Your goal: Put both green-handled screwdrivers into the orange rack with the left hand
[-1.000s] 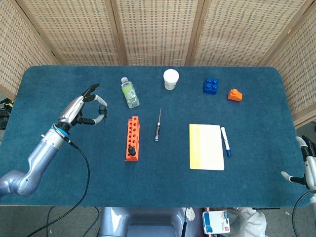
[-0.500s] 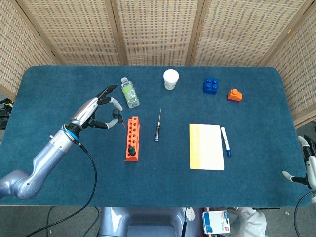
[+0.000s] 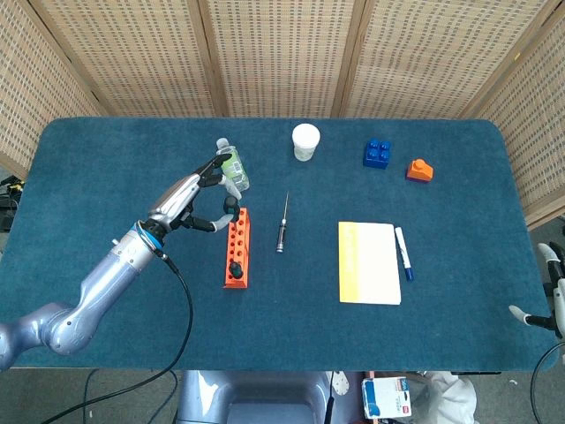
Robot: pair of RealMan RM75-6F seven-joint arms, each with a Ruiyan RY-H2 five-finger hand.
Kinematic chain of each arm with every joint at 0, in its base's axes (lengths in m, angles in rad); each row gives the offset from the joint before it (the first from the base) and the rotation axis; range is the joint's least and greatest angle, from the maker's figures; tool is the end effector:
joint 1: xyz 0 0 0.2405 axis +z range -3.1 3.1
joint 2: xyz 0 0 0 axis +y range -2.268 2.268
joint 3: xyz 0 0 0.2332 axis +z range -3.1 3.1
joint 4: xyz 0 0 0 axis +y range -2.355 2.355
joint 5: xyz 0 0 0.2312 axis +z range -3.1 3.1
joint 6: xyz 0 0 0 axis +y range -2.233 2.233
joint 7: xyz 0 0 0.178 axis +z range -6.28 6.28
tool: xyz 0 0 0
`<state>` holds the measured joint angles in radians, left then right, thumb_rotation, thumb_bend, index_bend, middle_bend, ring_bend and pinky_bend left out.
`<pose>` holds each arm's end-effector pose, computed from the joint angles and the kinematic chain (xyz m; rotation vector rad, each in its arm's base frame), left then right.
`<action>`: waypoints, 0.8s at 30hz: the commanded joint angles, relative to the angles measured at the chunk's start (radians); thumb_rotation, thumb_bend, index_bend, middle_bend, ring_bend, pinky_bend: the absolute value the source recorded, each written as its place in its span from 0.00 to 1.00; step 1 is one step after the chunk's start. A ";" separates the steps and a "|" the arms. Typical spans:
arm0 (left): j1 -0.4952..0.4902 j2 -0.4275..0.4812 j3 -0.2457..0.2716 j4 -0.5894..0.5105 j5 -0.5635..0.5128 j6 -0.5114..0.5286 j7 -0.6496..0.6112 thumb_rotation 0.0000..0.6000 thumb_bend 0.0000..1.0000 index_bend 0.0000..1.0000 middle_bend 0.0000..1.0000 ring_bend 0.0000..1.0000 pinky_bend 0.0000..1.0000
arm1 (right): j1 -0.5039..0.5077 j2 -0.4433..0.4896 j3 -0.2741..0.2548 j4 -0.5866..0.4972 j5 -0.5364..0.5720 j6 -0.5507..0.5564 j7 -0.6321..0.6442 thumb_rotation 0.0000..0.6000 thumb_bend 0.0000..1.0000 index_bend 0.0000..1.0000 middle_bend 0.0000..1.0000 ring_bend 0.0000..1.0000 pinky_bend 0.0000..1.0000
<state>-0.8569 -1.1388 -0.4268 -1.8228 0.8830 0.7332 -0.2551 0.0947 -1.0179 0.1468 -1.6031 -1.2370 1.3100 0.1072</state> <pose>-0.0311 0.3983 0.0589 -1.6436 -1.6071 -1.3807 -0.3504 -0.2357 0.1734 1.1638 -1.0593 0.7859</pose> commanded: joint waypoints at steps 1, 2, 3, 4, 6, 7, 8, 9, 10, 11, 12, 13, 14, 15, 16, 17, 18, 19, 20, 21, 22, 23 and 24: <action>-0.009 -0.007 0.006 0.006 -0.014 0.003 0.003 1.00 0.42 0.67 0.00 0.00 0.00 | 0.000 0.001 0.001 0.000 0.001 0.000 0.000 1.00 0.00 0.00 0.00 0.00 0.00; -0.010 -0.009 0.008 0.008 -0.016 0.003 0.004 1.00 0.42 0.67 0.00 0.00 0.00 | -0.001 0.001 0.000 0.001 0.001 0.001 0.001 1.00 0.00 0.00 0.00 0.00 0.00; -0.012 -0.010 0.011 0.010 -0.018 0.002 0.005 1.00 0.42 0.67 0.00 0.00 0.00 | -0.001 0.001 0.000 0.002 0.002 0.000 0.002 1.00 0.00 0.00 0.00 0.00 0.00; -0.014 -0.012 0.012 0.012 -0.019 0.002 0.004 1.00 0.42 0.67 0.00 0.00 0.00 | 0.000 0.000 0.000 0.001 0.002 -0.001 0.001 1.00 0.00 0.00 0.00 0.00 0.00; -0.015 -0.014 0.014 0.015 -0.018 0.002 0.001 1.00 0.42 0.67 0.00 0.00 0.00 | 0.000 0.000 0.001 0.001 0.003 -0.002 0.000 1.00 0.00 0.00 0.00 0.00 0.00; -0.016 -0.016 0.014 0.018 -0.016 0.004 -0.001 1.00 0.42 0.67 0.00 0.00 0.00 | 0.000 0.000 0.001 0.001 0.003 -0.002 -0.001 1.00 0.00 0.00 0.00 0.00 0.00; -0.017 -0.019 0.014 0.022 -0.014 0.005 -0.002 1.00 0.42 0.67 0.00 0.00 0.00 | 0.000 0.000 0.000 0.001 0.003 -0.001 -0.002 1.00 0.00 0.00 0.00 0.00 0.00; -0.019 -0.022 0.015 0.027 -0.013 0.005 -0.003 1.00 0.42 0.67 0.00 0.00 0.00 | 0.000 0.000 0.001 0.001 0.004 -0.001 -0.003 1.00 0.00 0.00 0.00 0.00 0.00; -0.021 -0.025 0.016 0.031 -0.013 0.004 -0.004 1.00 0.42 0.67 0.00 0.00 0.00 | 0.000 0.000 0.001 0.001 0.005 -0.001 -0.003 1.00 0.00 0.00 0.00 0.00 0.00; -0.023 -0.028 0.017 0.035 -0.012 0.003 -0.006 1.00 0.42 0.67 0.00 0.00 0.00 | 0.000 0.000 0.002 0.001 0.006 -0.002 -0.003 1.00 0.00 0.00 0.00 0.00 0.00; -0.024 -0.030 0.017 0.037 -0.012 0.002 -0.007 1.00 0.42 0.67 0.00 0.00 0.00 | 0.000 0.000 0.002 0.002 0.007 -0.002 -0.003 1.00 0.00 0.00 0.00 0.00 0.00; -0.026 -0.033 0.018 0.040 -0.011 0.001 -0.008 1.00 0.42 0.67 0.00 0.00 0.00 | 0.000 0.000 0.002 0.002 0.008 -0.002 -0.004 1.00 0.00 0.00 0.00 0.00 0.00; -0.028 -0.036 0.019 0.044 -0.012 -0.002 -0.010 1.00 0.42 0.67 0.00 0.00 0.00 | 0.000 -0.001 0.002 0.002 0.008 -0.003 -0.005 1.00 0.00 0.00 0.00 0.00 0.00; -0.029 -0.038 0.019 0.046 -0.012 -0.003 -0.011 1.00 0.42 0.67 0.00 0.00 0.00 | 0.000 -0.001 0.002 0.002 0.009 -0.004 -0.005 1.00 0.00 0.00 0.00 0.00 0.00; -0.031 -0.039 0.020 0.048 -0.012 -0.004 -0.012 1.00 0.42 0.67 0.00 0.00 0.00 | 0.000 -0.001 0.002 0.002 0.009 -0.004 -0.005 1.00 0.00 0.00 0.00 0.00 0.00; -0.032 -0.041 0.021 0.050 -0.012 -0.005 -0.012 1.00 0.42 0.67 0.00 0.00 0.00 | 0.001 -0.001 0.002 0.002 0.010 -0.005 -0.005 1.00 0.00 0.00 0.00 0.00 0.00; -0.033 -0.043 0.023 0.053 -0.012 -0.006 -0.012 1.00 0.42 0.67 0.00 0.00 0.00 | 0.001 -0.001 0.002 0.002 0.010 -0.005 -0.006 1.00 0.00 0.00 0.00 0.00 0.00; -0.035 -0.045 0.024 0.055 -0.013 -0.007 -0.013 1.00 0.42 0.67 0.00 0.00 0.00 | 0.001 -0.001 0.002 0.002 0.011 -0.005 -0.007 1.00 0.00 0.00 0.00 0.00 0.00; -0.035 -0.047 0.026 0.057 -0.013 -0.009 -0.015 1.00 0.42 0.67 0.00 0.00 0.00 | 0.001 -0.002 0.002 0.002 0.011 -0.005 -0.008 1.00 0.00 0.00 0.00 0.00 0.00; -0.036 -0.050 0.028 0.061 -0.013 -0.010 -0.016 1.00 0.42 0.67 0.00 0.00 0.00 | 0.002 -0.002 0.002 0.002 0.011 -0.006 -0.008 1.00 0.00 0.00 0.00 0.00 0.00; -0.036 -0.053 0.029 0.065 -0.012 -0.010 -0.018 1.00 0.42 0.67 0.00 0.00 0.00 | 0.002 -0.002 0.002 0.002 0.011 -0.006 -0.008 1.00 0.00 0.00 0.00 0.00 0.00; -0.037 -0.055 0.030 0.068 -0.012 -0.012 -0.019 1.00 0.42 0.67 0.00 0.00 0.00 | 0.002 -0.002 0.002 0.003 0.012 -0.006 -0.008 1.00 0.00 0.00 0.00 0.00 0.00; -0.037 -0.057 0.032 0.073 -0.012 -0.013 -0.020 1.00 0.42 0.67 0.00 0.00 0.00 | 0.002 -0.002 0.002 0.003 0.012 -0.007 -0.008 1.00 0.00 0.00 0.00 0.00 0.00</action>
<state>-0.8934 -1.1940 -0.3960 -1.7525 0.8705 0.7214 -0.2741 0.0967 -1.0202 0.1488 -1.5998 -1.2251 1.3025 0.0992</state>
